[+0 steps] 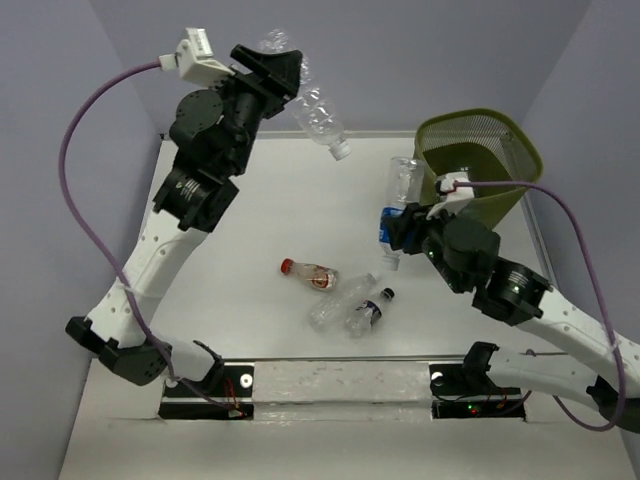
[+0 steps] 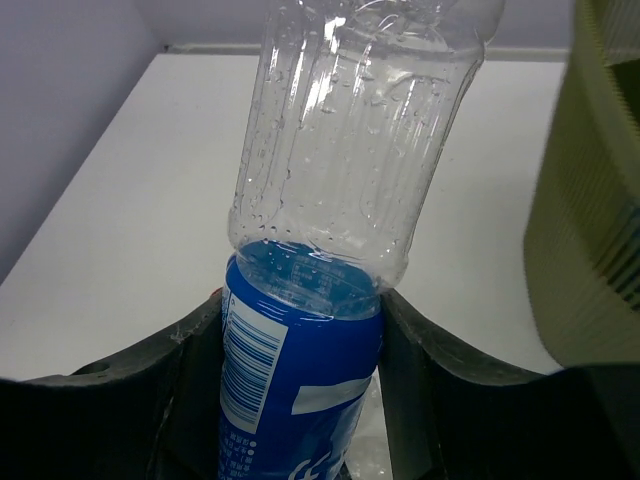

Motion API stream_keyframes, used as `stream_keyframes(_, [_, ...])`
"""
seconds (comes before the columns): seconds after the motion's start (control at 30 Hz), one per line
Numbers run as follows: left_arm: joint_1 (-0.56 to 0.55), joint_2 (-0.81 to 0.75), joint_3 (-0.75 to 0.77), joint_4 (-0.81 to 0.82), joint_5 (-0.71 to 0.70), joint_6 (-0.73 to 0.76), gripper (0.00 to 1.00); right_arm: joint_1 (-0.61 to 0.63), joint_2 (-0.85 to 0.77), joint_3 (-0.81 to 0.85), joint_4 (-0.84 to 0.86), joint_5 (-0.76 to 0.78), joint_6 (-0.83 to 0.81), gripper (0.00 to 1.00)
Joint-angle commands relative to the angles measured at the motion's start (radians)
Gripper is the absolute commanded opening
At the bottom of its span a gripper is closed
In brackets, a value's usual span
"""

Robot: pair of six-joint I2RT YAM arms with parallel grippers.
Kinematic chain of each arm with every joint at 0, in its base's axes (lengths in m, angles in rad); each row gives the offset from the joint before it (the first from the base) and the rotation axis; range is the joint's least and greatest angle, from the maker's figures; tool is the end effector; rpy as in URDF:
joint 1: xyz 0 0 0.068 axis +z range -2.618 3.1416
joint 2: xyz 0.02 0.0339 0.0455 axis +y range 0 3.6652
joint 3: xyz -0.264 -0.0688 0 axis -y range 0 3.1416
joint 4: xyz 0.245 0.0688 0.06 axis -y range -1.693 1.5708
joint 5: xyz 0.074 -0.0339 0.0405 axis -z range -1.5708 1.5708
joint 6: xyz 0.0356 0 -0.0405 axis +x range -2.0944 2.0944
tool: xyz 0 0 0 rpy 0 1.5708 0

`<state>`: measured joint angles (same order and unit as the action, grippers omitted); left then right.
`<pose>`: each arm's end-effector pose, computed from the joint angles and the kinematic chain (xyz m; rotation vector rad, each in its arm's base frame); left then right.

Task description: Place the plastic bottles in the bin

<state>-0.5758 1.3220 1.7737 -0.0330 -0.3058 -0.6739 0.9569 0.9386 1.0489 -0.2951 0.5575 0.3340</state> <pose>0.2137 -0.1260 0.5742 -0.3402 1.1744 -0.9227 0.1325 0.1554 0.3939 -0.1365 1.7442 0.4611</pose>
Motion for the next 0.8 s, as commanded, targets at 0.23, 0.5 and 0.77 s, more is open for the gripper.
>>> stream_keyframes(0.23, [-0.199,0.457,0.410,0.292,-0.090,0.069,0.55,0.000,-0.340,0.123,-0.280,0.380,-0.003,0.19])
stream_keyframes(0.5, [-0.262,0.828,0.711,0.393,-0.067,0.050,0.54,0.000,-0.406,0.233,-0.315,0.433,-0.062,0.18])
stream_keyframes(0.77, [-0.322,0.970,0.756,0.487,-0.035,0.074,0.82,0.000,-0.356,0.275,-0.315,0.492,-0.115,0.18])
